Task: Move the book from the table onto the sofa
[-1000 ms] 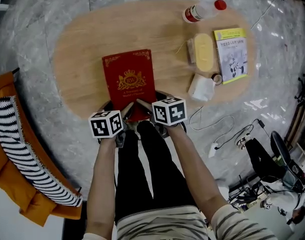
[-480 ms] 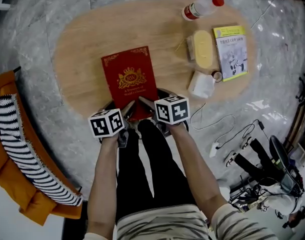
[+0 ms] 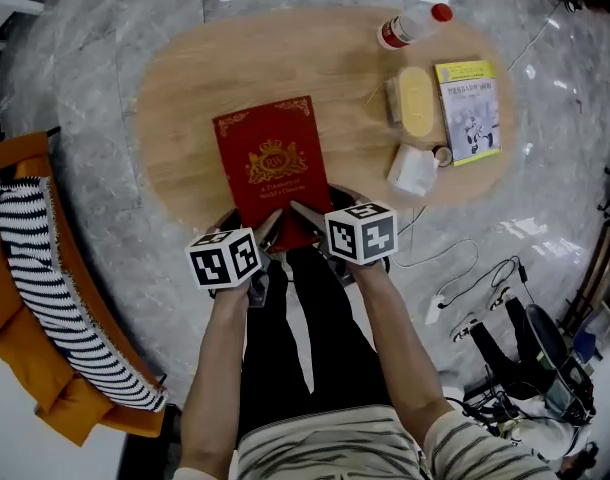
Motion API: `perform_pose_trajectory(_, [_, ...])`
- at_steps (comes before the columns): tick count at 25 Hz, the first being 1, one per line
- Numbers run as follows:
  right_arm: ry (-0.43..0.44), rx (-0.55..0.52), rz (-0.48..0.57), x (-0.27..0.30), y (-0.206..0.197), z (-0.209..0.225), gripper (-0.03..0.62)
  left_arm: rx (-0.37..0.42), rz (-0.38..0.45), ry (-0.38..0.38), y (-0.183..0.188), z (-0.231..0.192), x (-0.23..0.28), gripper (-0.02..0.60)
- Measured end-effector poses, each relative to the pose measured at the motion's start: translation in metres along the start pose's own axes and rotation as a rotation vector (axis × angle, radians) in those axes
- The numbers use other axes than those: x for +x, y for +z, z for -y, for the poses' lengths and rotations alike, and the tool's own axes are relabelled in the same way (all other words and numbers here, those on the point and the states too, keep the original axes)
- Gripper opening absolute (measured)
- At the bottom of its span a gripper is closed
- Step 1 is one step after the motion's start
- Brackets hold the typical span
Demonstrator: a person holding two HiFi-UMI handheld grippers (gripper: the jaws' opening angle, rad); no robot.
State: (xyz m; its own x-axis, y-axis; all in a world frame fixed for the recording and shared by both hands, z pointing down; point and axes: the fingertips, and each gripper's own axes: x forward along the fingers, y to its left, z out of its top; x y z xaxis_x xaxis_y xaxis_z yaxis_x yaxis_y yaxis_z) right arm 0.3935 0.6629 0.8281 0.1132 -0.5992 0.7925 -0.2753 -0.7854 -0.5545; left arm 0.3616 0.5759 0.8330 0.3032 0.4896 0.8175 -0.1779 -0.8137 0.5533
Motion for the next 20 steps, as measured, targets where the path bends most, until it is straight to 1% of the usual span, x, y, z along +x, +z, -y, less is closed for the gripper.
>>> perform_pose_trajectory(4, [-0.015,-0.052,0.006,-0.020,0.002,-0.026,0.331,-0.022,0.046,-0.020,-0.004,0.007,-0.029,0.373])
perform_pose_trajectory(7, [-0.015,-0.074,0.023,-0.033,0.001,-0.041,0.331,-0.034,0.079,-0.013,-0.007,0.013,-0.048,0.373])
perform_pose_trajectory(9, [-0.011,-0.079,0.035,-0.041,0.000,-0.049,0.331,-0.028,0.096,-0.006,-0.008,0.017,-0.059,0.373])
perform_pose_trajectory(12, [-0.015,-0.081,0.049,-0.052,-0.001,-0.063,0.331,-0.009,0.111,-0.015,-0.010,0.021,-0.076,0.373])
perform_pose_trajectory(17, [-0.038,-0.108,0.071,-0.072,-0.006,-0.089,0.330,-0.025,0.139,-0.033,-0.017,0.027,-0.106,0.373])
perform_pose_trajectory(20, [-0.034,-0.106,0.075,-0.086,-0.011,-0.104,0.330,-0.014,0.140,-0.028,-0.023,0.033,-0.126,0.373])
